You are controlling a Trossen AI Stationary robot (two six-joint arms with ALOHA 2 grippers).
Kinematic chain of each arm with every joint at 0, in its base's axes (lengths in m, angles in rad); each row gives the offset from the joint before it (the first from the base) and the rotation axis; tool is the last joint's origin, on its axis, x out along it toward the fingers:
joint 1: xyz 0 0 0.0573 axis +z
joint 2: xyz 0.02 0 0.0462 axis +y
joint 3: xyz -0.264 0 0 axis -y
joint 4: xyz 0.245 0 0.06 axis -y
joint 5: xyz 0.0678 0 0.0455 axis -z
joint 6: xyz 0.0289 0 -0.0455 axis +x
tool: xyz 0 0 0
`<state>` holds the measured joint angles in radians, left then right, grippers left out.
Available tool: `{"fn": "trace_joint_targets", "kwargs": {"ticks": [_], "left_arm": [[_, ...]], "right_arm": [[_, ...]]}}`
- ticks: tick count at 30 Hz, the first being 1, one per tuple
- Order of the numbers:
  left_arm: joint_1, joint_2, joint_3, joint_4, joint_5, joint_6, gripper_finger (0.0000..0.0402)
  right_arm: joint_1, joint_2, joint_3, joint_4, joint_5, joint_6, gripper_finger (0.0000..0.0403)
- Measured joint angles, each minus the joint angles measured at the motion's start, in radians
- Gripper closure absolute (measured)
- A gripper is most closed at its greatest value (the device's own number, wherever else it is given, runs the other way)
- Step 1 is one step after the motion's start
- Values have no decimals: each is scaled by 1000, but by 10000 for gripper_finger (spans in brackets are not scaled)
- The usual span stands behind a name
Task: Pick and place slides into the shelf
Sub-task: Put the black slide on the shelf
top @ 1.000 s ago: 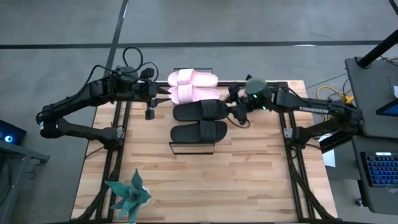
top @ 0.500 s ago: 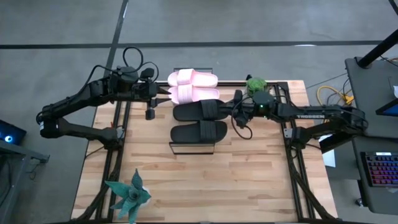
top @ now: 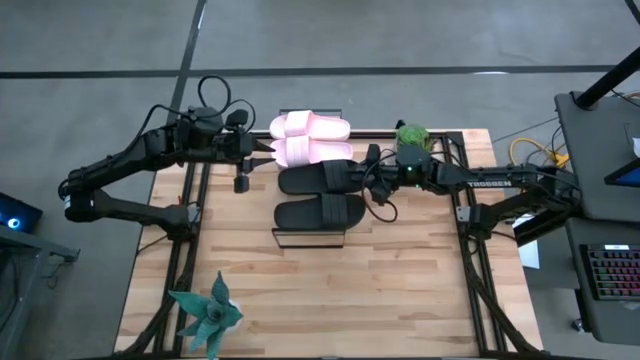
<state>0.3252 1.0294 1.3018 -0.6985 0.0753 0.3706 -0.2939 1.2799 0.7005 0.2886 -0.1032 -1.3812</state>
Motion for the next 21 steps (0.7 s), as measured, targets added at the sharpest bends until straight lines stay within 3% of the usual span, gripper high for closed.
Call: {"fn": "trace_joint_targets", "kwargs": {"ticks": [8, 15, 21], "left_arm": [[0, 0, -36, 2, 0, 1, 320], [0, 3, -59, 13, 0, 10, 320], [0, -5, -55, 16, 0, 10, 320]], "right_arm": [[2, 12, 16, 0, 0, 5, 297], [1, 11, 51, -14, -5, 113, 385], [1, 11, 64, -48, -11, 167, 393]]}}
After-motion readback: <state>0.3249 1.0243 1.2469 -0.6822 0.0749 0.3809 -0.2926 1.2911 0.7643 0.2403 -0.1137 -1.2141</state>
